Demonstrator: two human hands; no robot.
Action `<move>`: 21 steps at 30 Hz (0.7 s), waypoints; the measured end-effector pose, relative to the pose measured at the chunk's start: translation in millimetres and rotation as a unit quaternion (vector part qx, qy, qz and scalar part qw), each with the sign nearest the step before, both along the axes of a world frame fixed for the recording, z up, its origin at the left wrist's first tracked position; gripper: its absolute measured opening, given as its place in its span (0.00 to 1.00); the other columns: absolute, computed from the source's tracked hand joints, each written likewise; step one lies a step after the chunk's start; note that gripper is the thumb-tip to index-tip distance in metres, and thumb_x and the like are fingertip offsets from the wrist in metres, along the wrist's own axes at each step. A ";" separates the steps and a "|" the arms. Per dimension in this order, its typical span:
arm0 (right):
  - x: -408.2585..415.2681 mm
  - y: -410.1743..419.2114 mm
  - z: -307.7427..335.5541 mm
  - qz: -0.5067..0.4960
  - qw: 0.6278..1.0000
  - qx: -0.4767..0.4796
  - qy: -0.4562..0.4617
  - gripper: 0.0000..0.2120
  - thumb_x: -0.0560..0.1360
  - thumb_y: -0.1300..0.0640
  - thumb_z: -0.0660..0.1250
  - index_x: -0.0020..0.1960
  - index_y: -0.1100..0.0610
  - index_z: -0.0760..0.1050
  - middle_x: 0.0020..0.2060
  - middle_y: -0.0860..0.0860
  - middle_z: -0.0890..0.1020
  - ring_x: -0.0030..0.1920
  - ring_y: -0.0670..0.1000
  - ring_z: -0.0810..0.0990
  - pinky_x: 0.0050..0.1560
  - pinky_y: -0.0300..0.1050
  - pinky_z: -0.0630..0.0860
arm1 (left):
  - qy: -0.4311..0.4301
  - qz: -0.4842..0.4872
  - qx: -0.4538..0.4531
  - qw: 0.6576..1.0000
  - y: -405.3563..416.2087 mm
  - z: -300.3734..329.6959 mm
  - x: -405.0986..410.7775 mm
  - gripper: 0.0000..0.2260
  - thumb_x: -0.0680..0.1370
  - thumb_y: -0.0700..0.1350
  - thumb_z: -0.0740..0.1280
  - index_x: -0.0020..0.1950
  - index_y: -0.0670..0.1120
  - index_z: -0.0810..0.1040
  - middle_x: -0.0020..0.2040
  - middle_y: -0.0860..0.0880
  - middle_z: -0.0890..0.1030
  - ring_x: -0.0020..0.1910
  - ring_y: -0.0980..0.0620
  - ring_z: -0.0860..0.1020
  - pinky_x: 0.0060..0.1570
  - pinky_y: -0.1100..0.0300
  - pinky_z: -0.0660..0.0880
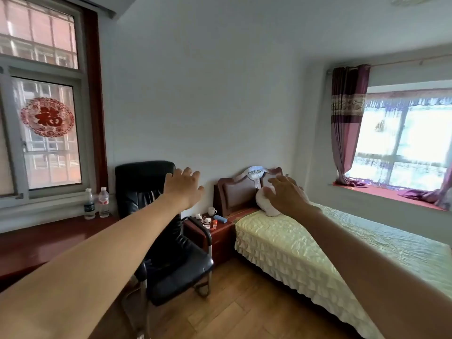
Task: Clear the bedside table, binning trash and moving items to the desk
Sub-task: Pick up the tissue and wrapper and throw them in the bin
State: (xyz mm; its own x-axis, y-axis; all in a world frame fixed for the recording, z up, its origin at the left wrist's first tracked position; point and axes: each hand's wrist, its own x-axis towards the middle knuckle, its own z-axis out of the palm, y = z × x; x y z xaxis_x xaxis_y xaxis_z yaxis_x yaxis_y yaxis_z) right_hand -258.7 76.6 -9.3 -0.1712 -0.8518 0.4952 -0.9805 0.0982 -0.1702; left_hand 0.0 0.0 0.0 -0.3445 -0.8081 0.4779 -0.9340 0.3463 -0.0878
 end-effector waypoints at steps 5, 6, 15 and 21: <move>-51.4 -62.6 -7.4 -0.004 1.000 -0.005 0.008 0.21 0.79 0.45 0.53 0.68 0.52 0.66 0.67 0.52 0.70 0.69 0.55 0.65 0.63 0.56 0.66 | -0.005 -0.007 -0.006 1.000 -62.3 -11.2 -65.3 0.23 0.79 0.54 0.54 0.72 0.47 0.63 0.71 0.44 0.66 0.69 0.42 0.64 0.64 0.46 0.64; -61.4 -75.7 -10.0 -0.001 1.000 -0.004 0.012 0.20 0.79 0.45 0.53 0.68 0.52 0.67 0.66 0.52 0.70 0.68 0.55 0.65 0.63 0.55 0.67 | -0.002 -0.011 -0.003 1.000 -74.4 -13.8 -79.1 0.23 0.79 0.54 0.55 0.72 0.47 0.63 0.71 0.44 0.66 0.69 0.42 0.64 0.63 0.47 0.64; -133.2 -182.2 -22.6 -0.013 1.000 0.003 0.026 0.20 0.78 0.44 0.54 0.65 0.53 0.70 0.68 0.52 0.70 0.69 0.55 0.64 0.64 0.56 0.66 | 0.015 -0.011 0.031 0.999 -175.7 -27.6 -155.9 0.23 0.79 0.53 0.55 0.72 0.46 0.63 0.71 0.45 0.66 0.69 0.43 0.64 0.63 0.48 0.64; -172.8 -251.3 -42.8 -0.021 1.000 0.015 0.004 0.21 0.77 0.44 0.55 0.65 0.52 0.70 0.66 0.54 0.72 0.68 0.56 0.66 0.63 0.55 0.66 | 0.007 -0.020 0.041 0.999 -245.6 -40.1 -191.4 0.22 0.79 0.52 0.55 0.72 0.46 0.64 0.71 0.45 0.66 0.68 0.43 0.65 0.62 0.49 0.64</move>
State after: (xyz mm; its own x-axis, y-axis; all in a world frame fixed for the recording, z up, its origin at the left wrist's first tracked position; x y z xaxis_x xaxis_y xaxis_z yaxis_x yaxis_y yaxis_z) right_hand -431.6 -174.7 -52.1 -0.2028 -0.8587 0.4706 -0.9769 0.1441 -0.1580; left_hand -191.4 -245.6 -40.1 -0.3710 -0.8305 0.4155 -0.9204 0.3883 -0.0456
